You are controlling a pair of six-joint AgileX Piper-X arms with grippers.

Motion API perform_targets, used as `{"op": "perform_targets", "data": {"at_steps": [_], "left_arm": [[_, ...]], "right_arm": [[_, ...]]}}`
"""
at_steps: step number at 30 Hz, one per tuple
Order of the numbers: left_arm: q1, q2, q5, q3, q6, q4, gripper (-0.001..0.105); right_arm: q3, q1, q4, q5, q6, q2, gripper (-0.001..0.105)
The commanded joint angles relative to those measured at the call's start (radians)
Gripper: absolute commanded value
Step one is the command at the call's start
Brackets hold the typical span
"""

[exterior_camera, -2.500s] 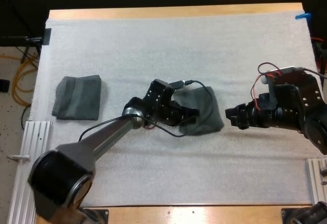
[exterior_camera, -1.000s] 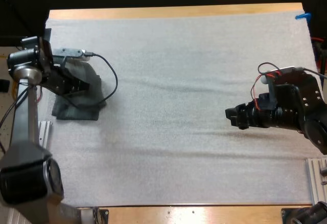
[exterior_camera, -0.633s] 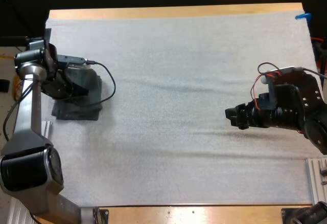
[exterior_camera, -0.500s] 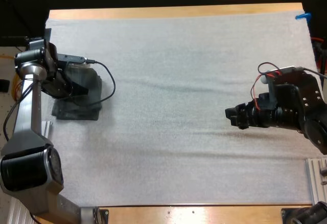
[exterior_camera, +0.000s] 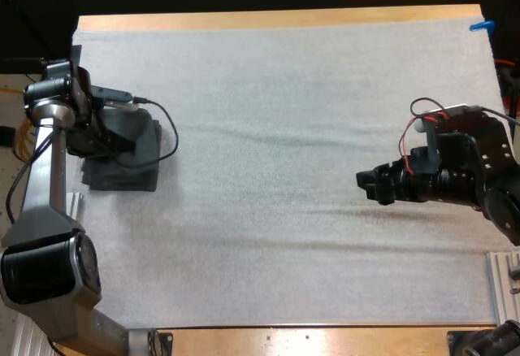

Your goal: Pick towel from pile fold and stack

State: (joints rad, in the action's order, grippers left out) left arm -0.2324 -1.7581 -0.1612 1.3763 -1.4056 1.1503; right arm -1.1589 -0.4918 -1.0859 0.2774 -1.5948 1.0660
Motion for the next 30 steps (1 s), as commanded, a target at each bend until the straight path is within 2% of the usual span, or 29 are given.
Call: {"op": "perform_targets", "data": {"at_steps": [1,9,10,15,18,25,30], "left_arm": [[0.002,0.013,-0.067,0.003,-0.011,0.0,0.035],[0.002,0.121,-0.065,0.003,-0.02,-0.041,0.035],[0.002,0.131,-0.053,0.003,-0.024,-0.037,0.035],[0.002,0.157,0.124,0.002,-0.08,0.016,0.035],[-0.001,0.138,0.196,-0.012,-0.104,0.007,0.035],[-0.001,0.049,0.26,-0.055,-0.141,-0.007,0.035],[-0.001,-0.049,0.262,-0.059,-0.146,-0.027,0.035]], "right_arm": [[-0.002,-0.001,0.016,0.039,-0.009,0.0,0.065],[-0.002,-0.001,0.121,0.194,-0.003,0.0,0.065],[-0.002,-0.001,0.127,0.201,-0.001,0.0,0.065],[-0.002,-0.001,0.142,0.218,-0.001,0.0,0.065],[-0.002,-0.001,0.142,0.221,-0.001,0.0,0.065],[-0.002,-0.001,0.178,0.278,-0.001,0.0,0.065],[-0.002,-0.001,0.22,0.342,0.006,0.0,0.065]]}}
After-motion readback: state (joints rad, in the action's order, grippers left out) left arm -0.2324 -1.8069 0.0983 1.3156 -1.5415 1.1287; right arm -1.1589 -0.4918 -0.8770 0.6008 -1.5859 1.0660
